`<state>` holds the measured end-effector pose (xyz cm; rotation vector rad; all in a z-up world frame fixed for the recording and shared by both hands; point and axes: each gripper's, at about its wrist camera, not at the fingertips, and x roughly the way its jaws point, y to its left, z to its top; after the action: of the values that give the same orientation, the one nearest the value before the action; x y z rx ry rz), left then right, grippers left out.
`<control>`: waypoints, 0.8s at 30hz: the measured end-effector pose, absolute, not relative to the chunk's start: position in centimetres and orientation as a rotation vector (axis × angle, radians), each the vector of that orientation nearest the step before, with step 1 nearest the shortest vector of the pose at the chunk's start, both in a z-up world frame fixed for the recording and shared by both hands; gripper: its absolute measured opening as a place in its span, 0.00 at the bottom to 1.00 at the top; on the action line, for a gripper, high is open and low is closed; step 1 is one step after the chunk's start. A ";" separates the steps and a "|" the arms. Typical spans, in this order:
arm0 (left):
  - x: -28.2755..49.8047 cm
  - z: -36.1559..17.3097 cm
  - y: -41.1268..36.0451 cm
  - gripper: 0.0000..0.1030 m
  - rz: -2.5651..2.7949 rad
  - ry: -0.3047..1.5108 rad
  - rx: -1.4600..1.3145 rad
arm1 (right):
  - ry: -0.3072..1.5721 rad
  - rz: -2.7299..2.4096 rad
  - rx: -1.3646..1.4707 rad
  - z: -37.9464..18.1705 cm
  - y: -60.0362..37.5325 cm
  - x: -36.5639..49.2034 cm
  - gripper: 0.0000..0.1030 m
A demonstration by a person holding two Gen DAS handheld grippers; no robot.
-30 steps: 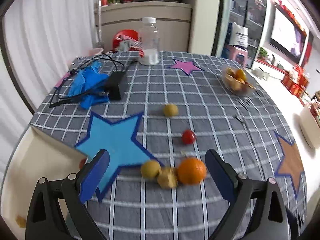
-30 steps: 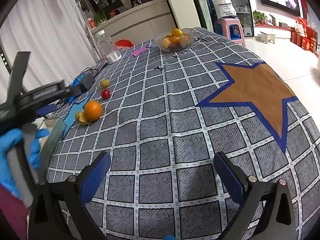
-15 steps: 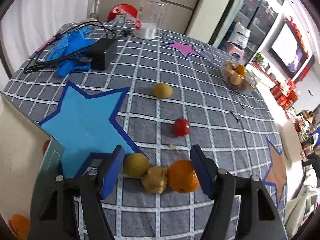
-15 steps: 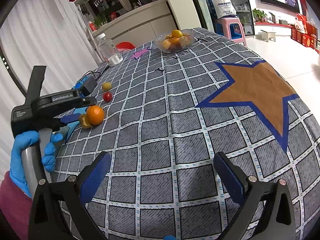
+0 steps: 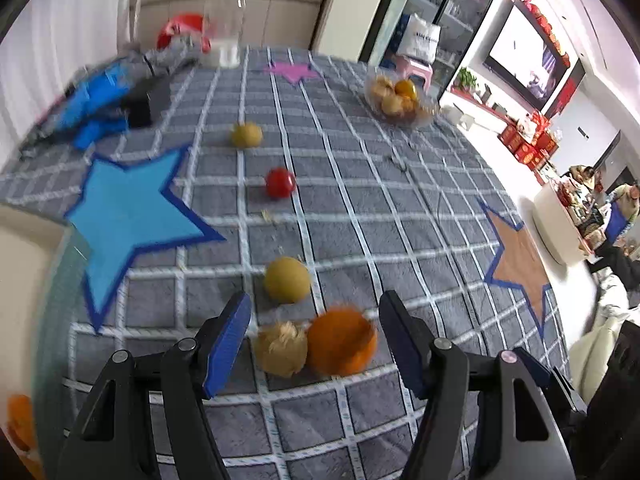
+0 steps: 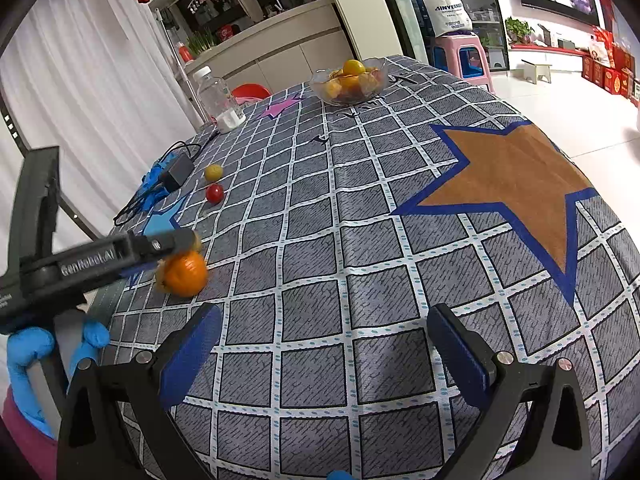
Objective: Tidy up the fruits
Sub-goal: 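Grasp a husked physalis with the left gripper and lift it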
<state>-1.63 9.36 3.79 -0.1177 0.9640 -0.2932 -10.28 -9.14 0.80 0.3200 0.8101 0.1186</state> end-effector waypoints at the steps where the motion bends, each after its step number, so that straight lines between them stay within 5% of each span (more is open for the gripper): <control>1: -1.4 3.9 9.5 0.69 -0.280 0.954 -0.118 | 0.810 0.119 0.320 0.8 -9.1 -10.3 1.00; 24: -6.9 1.3 7.5 0.67 -0.347 0.933 0.110 | 0.811 0.114 0.317 0.8 -9.0 -10.2 1.00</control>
<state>-6.89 7.54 1.27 0.1099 0.9326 -0.3474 -10.23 -9.01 0.76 0.3167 0.8106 0.1144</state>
